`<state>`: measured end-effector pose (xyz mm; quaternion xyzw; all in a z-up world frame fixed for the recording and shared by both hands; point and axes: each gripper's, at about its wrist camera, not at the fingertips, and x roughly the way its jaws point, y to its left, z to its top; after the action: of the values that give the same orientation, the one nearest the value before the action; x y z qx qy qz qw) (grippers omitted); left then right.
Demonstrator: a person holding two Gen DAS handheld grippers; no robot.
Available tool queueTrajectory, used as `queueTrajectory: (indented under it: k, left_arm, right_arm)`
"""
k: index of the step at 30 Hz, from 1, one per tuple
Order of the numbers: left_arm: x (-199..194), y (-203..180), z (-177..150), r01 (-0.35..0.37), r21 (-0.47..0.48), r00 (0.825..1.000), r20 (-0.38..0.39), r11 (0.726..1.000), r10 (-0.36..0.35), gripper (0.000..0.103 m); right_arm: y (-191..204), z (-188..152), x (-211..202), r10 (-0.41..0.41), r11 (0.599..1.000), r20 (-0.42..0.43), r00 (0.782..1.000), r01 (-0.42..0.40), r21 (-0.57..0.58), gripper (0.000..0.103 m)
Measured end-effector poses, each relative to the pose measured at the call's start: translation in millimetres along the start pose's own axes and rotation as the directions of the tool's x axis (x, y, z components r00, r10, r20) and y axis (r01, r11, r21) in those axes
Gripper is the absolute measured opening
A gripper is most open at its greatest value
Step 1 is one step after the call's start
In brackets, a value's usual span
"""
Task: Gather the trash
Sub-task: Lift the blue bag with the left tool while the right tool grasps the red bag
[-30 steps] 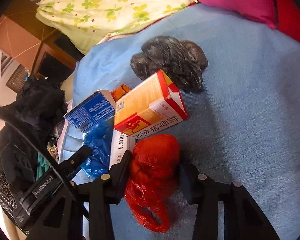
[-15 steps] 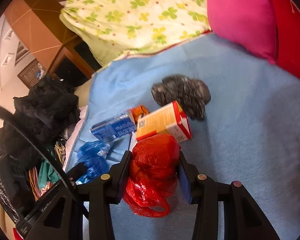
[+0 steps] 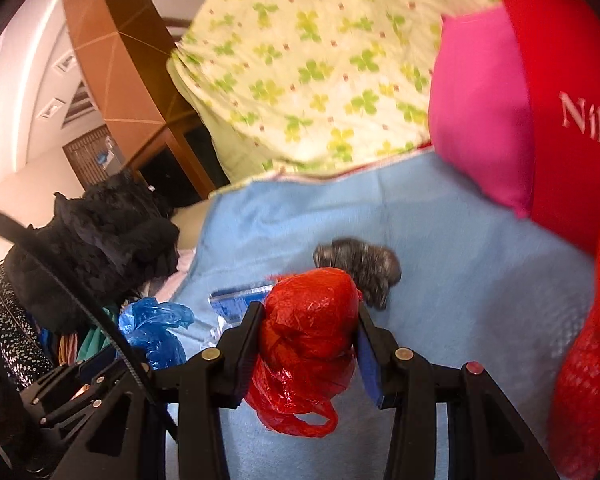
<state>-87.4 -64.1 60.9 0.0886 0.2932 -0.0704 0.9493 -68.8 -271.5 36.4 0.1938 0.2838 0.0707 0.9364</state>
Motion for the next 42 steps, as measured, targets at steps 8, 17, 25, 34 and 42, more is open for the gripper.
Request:
queueTrajectory:
  k: [8, 17, 25, 34, 42]
  left_arm:
    - [-15, -29, 11, 0.004, 0.051, 1.0, 0.028, 0.999, -0.005, 0.032]
    - [-21, -51, 14, 0.019, 0.092, 0.999, 0.036, 0.996, -0.022, 0.032]
    - [-23, -63, 14, 0.026, 0.109, 0.999, 0.038, 0.994, -0.03, 0.032]
    - [-25, -72, 14, 0.039, 0.129, 0.998, 0.035, 0.991, -0.044, 0.032]
    - [-25, -77, 15, 0.043, 0.136, 0.998, 0.034, 0.99, -0.048, 0.032]
  right_arm:
    - [7, 7, -31, 0.004, 0.997, 0.098, 0.995, 0.004, -0.082, 0.046]
    - [6, 10, -48, 0.012, 0.994, 0.147, 0.989, 0.004, -0.11, 0.046]
    - [-3, 12, -59, 0.011, 0.996, 0.169, 0.986, 0.005, -0.093, 0.046]
    - [-8, 14, -68, 0.013, 0.996, 0.184, 0.983, 0.003, -0.085, 0.047]
    - [-11, 15, -73, 0.015, 0.997, 0.194, 0.981, 0.0, -0.073, 0.047]
